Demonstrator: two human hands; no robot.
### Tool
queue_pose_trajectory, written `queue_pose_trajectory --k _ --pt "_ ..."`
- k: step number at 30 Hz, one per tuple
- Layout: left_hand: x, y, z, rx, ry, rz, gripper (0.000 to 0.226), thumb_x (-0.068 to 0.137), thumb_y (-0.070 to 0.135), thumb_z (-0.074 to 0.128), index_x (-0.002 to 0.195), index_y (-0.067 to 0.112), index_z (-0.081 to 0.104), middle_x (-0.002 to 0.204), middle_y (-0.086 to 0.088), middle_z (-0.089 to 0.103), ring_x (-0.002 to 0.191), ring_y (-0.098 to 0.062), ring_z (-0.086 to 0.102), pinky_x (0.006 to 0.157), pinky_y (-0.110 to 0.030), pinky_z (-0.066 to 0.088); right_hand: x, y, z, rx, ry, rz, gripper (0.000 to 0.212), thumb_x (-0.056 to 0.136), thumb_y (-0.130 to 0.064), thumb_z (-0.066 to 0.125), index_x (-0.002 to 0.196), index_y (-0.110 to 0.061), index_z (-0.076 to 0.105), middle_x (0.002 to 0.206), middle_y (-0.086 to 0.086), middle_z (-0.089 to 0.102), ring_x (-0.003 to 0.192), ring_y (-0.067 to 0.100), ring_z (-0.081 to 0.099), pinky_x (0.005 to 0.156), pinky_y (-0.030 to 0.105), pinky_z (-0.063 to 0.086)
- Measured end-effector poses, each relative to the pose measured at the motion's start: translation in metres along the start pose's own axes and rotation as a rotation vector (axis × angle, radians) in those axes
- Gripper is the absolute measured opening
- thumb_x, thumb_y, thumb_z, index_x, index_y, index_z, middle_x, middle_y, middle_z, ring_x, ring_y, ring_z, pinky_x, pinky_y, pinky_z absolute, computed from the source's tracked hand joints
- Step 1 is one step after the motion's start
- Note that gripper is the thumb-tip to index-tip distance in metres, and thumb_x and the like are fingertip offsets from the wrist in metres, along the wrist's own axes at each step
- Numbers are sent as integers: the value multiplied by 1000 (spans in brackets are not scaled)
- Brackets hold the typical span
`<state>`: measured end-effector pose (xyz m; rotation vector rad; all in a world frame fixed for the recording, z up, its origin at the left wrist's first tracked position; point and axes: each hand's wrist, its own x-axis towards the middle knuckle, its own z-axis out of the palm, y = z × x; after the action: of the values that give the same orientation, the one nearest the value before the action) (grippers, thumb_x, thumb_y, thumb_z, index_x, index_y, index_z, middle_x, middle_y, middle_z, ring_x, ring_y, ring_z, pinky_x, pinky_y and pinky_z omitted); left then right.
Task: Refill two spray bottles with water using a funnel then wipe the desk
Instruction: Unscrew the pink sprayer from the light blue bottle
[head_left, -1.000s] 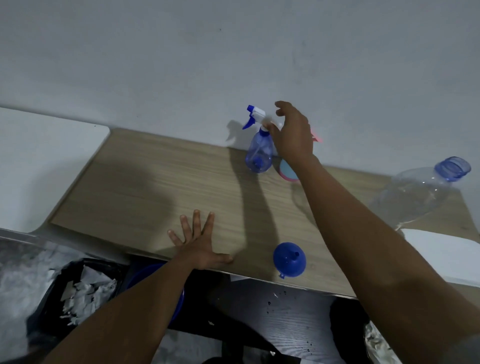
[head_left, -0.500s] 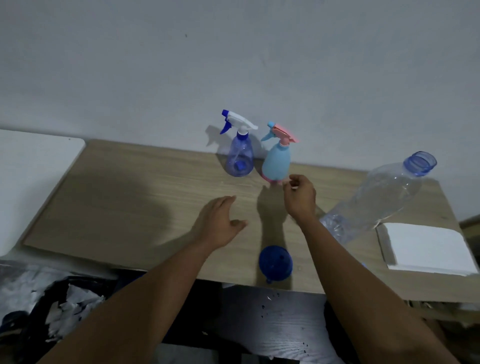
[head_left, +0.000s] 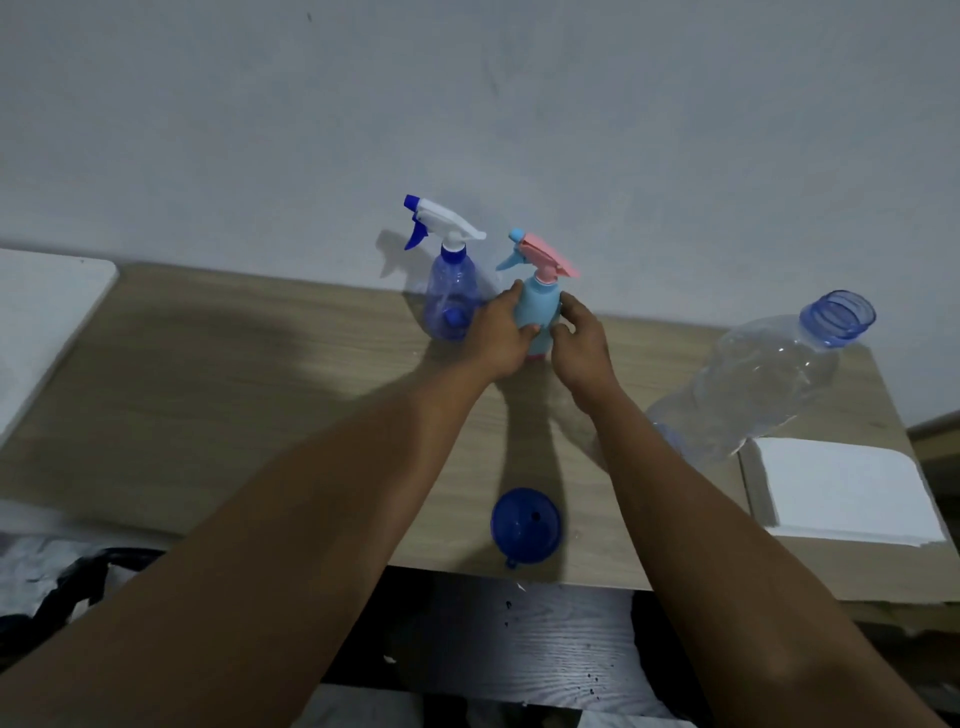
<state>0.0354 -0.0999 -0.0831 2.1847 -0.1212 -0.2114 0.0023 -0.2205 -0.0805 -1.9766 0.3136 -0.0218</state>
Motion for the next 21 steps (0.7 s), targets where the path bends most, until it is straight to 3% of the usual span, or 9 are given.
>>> queue_pose_trajectory --k 7,12,14,18,21 --pt "-64 -3 -3 -205 225 5 59 88 33 71 142 17 50 136 -4 61 121 -21 59 100 -43 51 -66 -7 -3 47 14 -79 52 94 -14 45 146 -16 47 144 4 55 125 17 57 106 41 49" --pt "-134 -12 -24 -287 364 80 53 83 48 67 129 24 61 123 4 68 109 -14 65 90 -40 56 -126 -20 0 84 -58 -175 46 97 0 46 142 -11 51 129 -7 59 112 2 60 96 22 49" --pt "-163 -19 -30 -311 385 102 42 82 47 67 121 32 63 118 8 69 106 -13 66 89 -41 56 -152 -20 7 97 -106 -183 44 96 -2 46 138 -14 54 126 -10 62 110 -3 61 94 21 50" --pt "-208 -42 -35 -355 357 59 35 77 47 69 110 56 61 109 13 70 102 -15 68 89 -47 55 -194 -9 20 40 -131 -171 50 93 1 49 141 -14 53 133 3 62 116 13 60 100 30 49" --pt "-230 -55 -35 -360 350 31 36 77 45 70 110 55 60 111 13 69 103 -13 67 91 -45 55 -214 -4 26 4 -168 -139 51 93 2 51 142 -14 52 129 3 62 109 15 63 95 21 48"
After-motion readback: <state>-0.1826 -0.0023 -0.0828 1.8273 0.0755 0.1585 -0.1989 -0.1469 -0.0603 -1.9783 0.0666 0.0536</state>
